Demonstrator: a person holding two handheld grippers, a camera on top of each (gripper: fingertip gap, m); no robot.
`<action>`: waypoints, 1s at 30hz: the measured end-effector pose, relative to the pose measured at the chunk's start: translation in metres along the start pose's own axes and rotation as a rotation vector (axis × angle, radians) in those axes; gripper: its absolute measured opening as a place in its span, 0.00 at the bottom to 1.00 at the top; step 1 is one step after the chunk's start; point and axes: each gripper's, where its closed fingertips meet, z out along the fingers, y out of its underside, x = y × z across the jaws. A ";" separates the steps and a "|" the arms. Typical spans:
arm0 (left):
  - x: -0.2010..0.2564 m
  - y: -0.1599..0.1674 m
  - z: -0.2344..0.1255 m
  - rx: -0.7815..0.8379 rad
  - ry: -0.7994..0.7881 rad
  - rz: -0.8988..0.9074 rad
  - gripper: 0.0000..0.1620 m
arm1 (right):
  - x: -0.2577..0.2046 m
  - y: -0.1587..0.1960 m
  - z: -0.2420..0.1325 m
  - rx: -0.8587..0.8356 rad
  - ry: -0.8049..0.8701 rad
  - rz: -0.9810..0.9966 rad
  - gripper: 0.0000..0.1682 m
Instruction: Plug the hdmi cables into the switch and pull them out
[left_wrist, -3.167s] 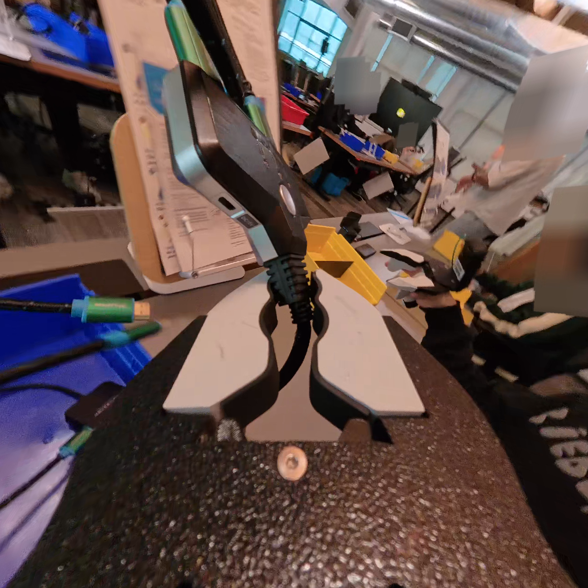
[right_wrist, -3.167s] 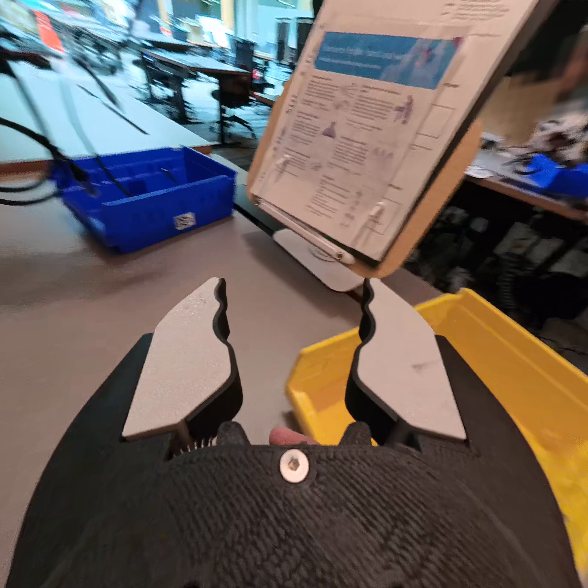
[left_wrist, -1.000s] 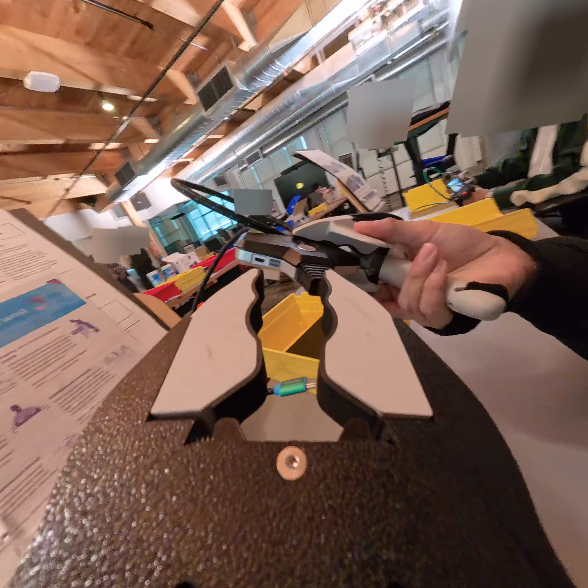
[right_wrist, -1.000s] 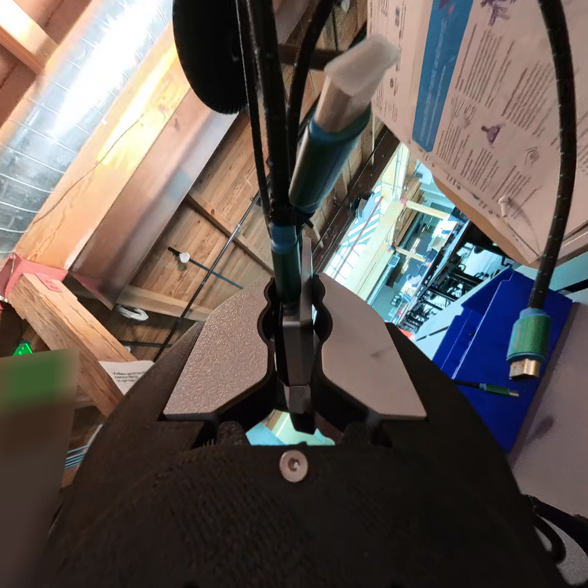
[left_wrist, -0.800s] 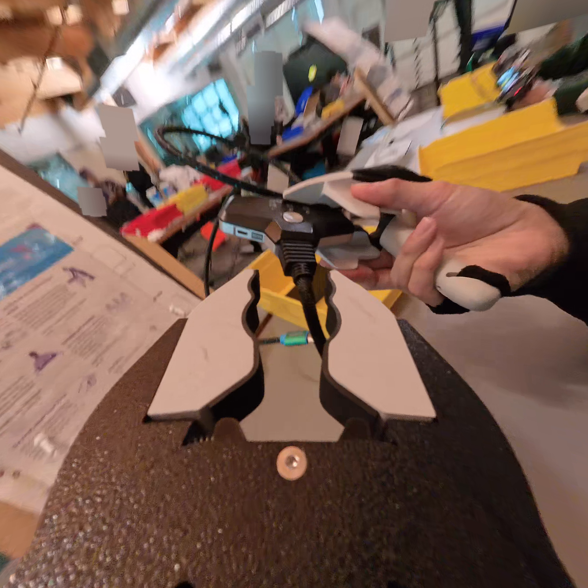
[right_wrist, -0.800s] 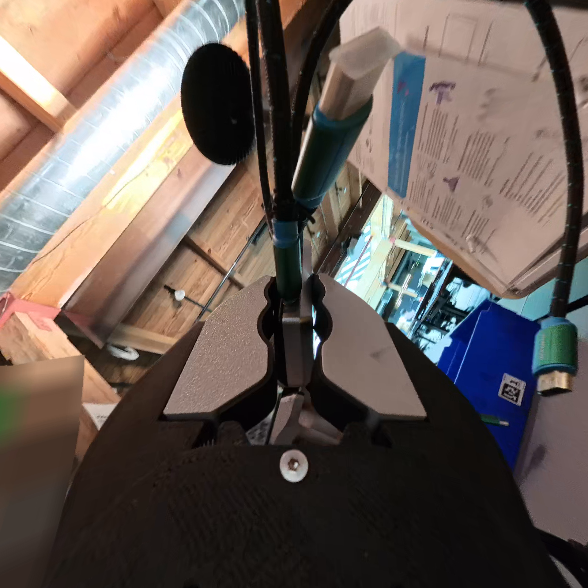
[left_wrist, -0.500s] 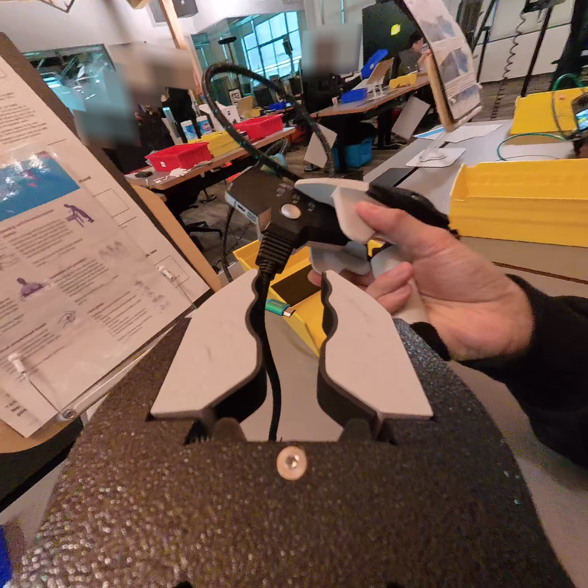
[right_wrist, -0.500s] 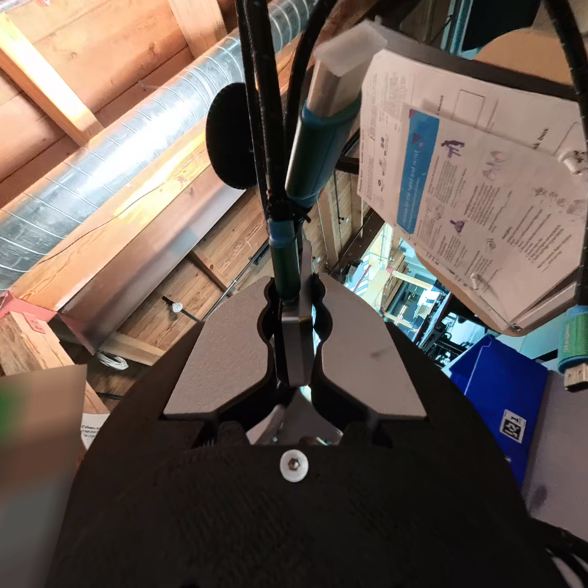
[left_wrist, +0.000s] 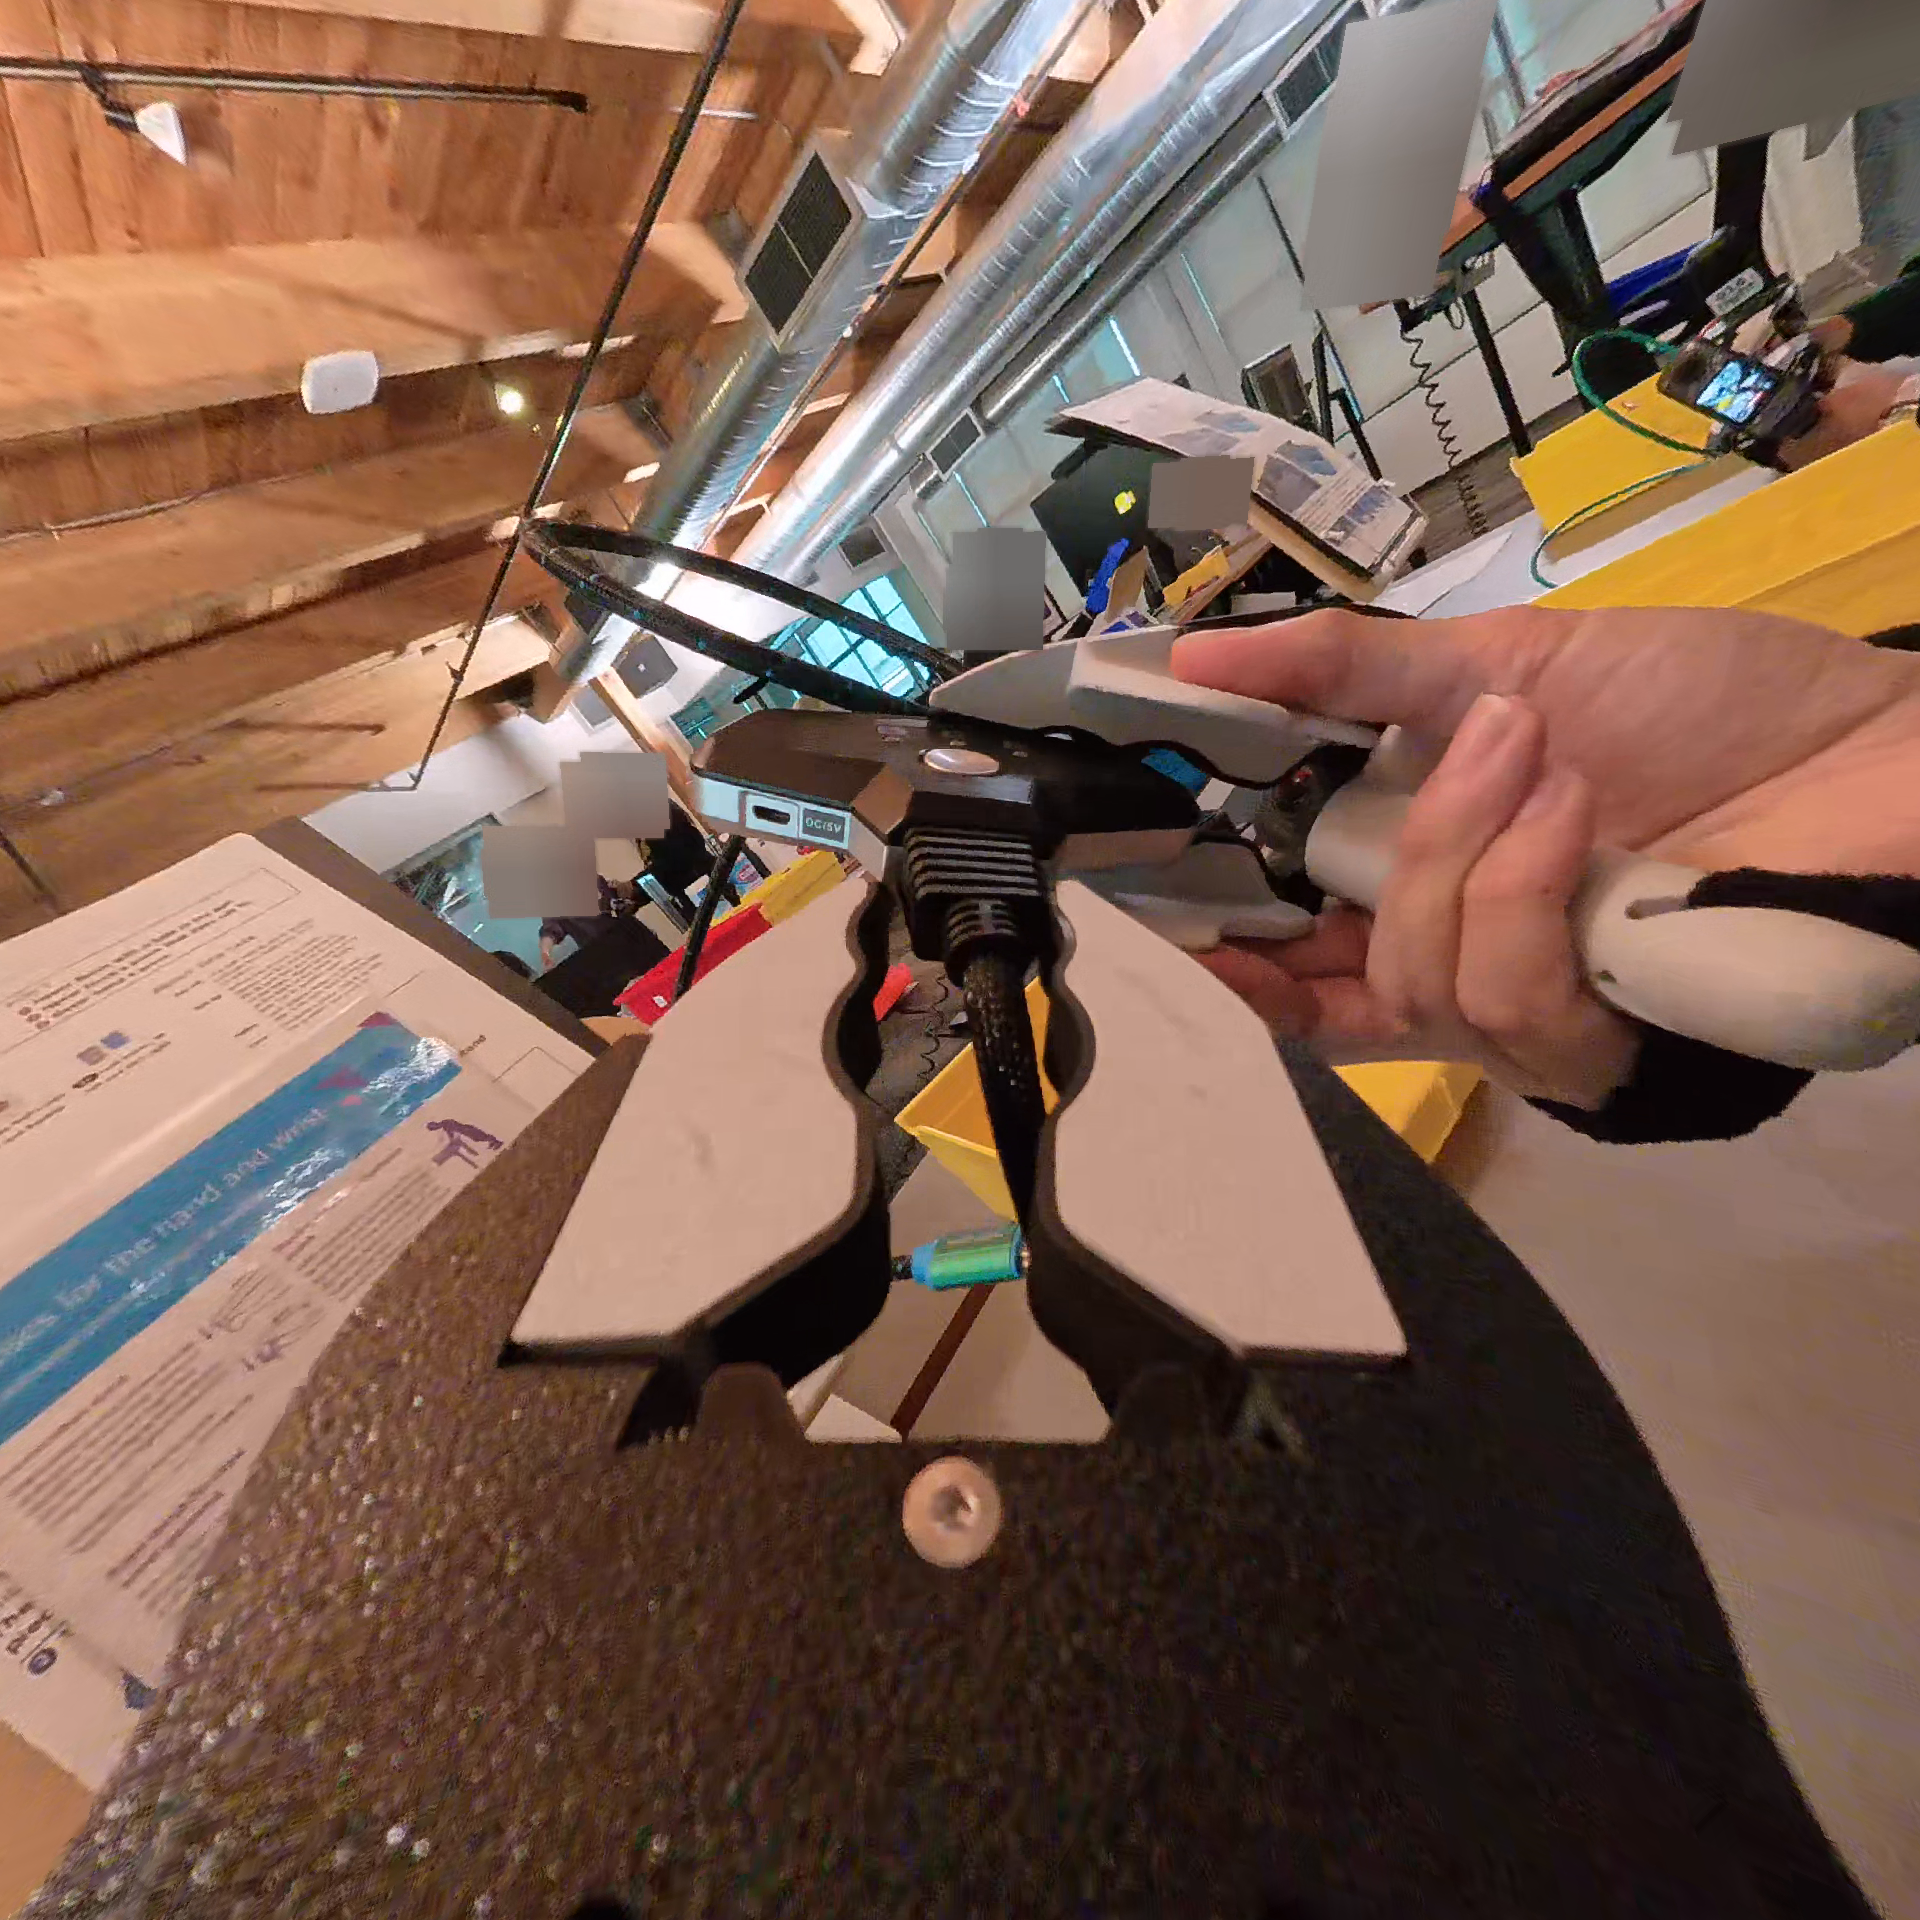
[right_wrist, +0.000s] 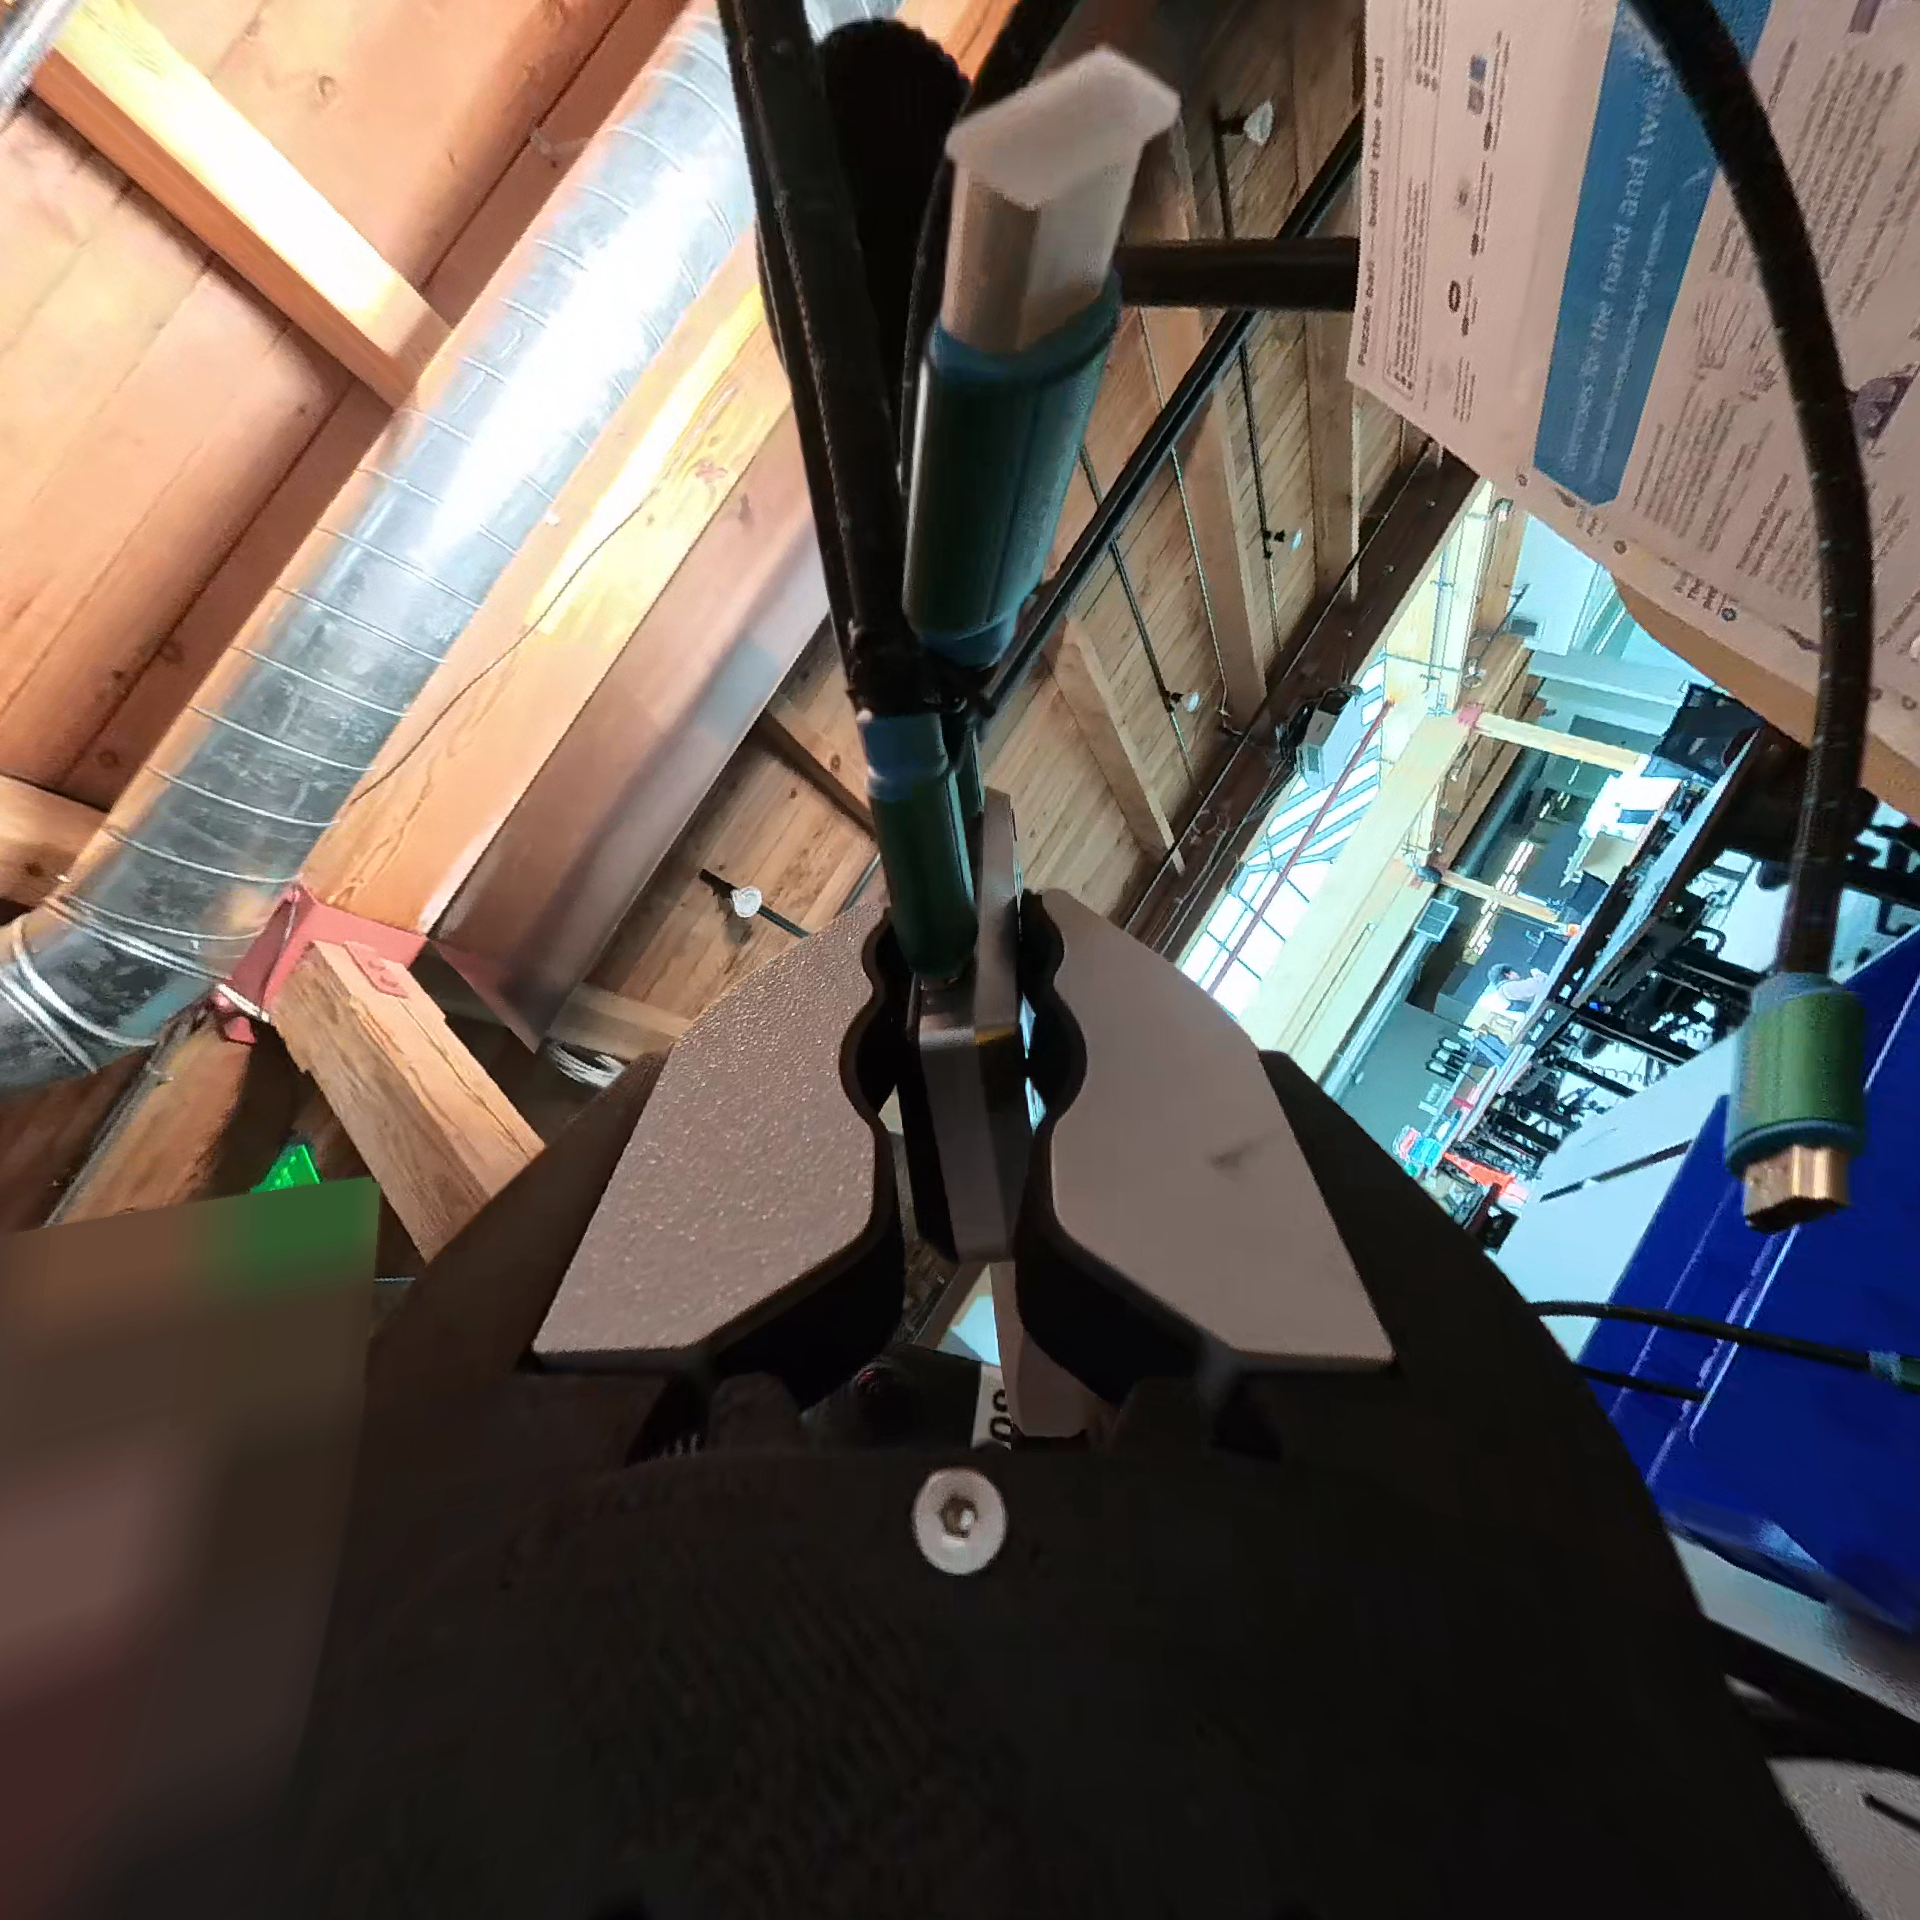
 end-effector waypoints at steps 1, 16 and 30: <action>-0.001 -0.001 -0.002 -0.007 -0.002 0.018 0.17 | 0.000 0.002 0.001 -0.007 -0.003 0.006 0.13; -0.002 -0.023 -0.017 0.129 -0.073 0.148 0.12 | 0.008 0.008 0.001 0.010 -0.004 0.053 0.13; -0.002 -0.008 -0.005 0.025 -0.101 0.124 0.13 | 0.000 -0.001 -0.001 0.048 -0.024 0.012 0.13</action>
